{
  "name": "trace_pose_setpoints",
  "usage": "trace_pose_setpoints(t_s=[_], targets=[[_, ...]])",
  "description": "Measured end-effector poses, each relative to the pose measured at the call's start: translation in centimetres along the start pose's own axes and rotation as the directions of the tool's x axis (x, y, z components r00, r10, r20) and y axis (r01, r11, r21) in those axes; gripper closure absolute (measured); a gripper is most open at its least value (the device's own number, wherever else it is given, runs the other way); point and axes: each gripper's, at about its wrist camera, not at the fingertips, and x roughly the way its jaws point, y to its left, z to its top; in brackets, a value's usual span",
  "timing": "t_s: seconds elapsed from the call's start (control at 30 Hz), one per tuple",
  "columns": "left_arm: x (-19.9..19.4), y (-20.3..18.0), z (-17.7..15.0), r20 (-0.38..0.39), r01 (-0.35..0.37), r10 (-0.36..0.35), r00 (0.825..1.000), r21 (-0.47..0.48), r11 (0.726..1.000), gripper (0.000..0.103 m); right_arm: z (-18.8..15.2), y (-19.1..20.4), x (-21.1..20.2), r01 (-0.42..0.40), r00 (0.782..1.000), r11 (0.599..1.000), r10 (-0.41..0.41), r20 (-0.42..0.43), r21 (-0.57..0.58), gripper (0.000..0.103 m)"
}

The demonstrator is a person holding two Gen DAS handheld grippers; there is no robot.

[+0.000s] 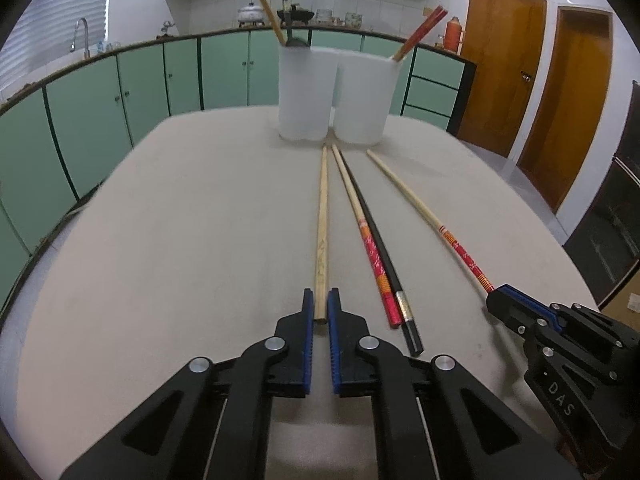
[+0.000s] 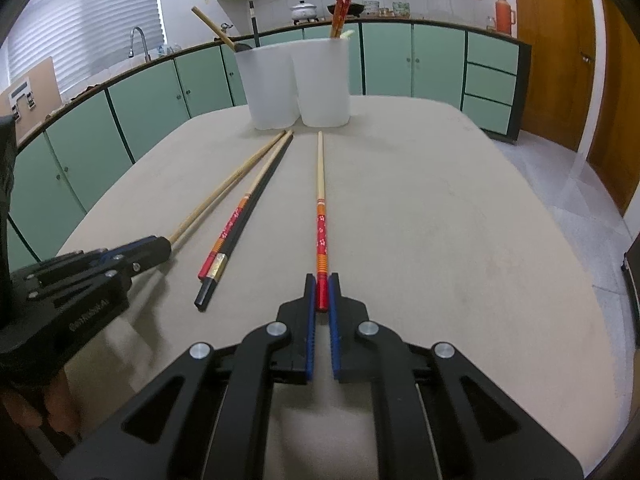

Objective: Organize utensils
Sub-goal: 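Lift both chopsticks and lower them into the white holder with both tools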

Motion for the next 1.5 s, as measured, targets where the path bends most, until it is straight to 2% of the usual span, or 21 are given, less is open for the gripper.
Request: trace_pose_setpoints(t_s=[0.33, 0.53, 0.7, 1.0, 1.23, 1.37, 1.5], targets=[[-4.8, 0.2, 3.7, 0.140, -0.005, 0.003, 0.990, 0.009, 1.000, 0.096, 3.0, 0.0, -3.9, -0.016, 0.993, 1.000, 0.019, 0.118, -0.025, 0.098], [-7.7, 0.3, 7.3, 0.236, 0.009, -0.014, 0.972, 0.022, 1.000, 0.096, 6.4, -0.5, -6.8, -0.028, 0.977, 0.999, 0.037, 0.211, -0.042, 0.098], [-8.9, 0.2, 9.9, 0.286, 0.025, -0.031, 0.958, 0.025, 0.999, 0.097, 9.6, -0.8, -8.4, -0.060, 0.963, 0.997, 0.070, 0.259, -0.047, 0.098], [-10.3, -0.2, 13.5, 0.329, 0.058, -0.067, 0.942, 0.037, 0.998, 0.097, 15.3, -2.1, -9.6, -0.161, 0.952, 0.986, 0.164, 0.260, -0.030, 0.098], [-11.3, -0.2, 15.4, 0.352, 0.088, -0.101, 0.931, 0.053, 0.995, 0.097, 18.4, -2.2, -10.5, -0.200, 0.944, 0.979, 0.206, 0.258, -0.049, 0.098], [-12.0, -0.3, 16.7, 0.381, 0.093, -0.110, 0.918, 0.063, 0.994, 0.097, 20.4, -2.4, -11.3, -0.224, 0.931, 0.973, 0.231, 0.282, -0.059, 0.098], [-12.7, -0.4, 19.2, 0.429, 0.088, -0.112, 0.896, 0.075, 0.993, 0.097, 22.7, -2.5, -12.3, -0.247, 0.911, 0.967, 0.255, 0.325, -0.068, 0.098]])
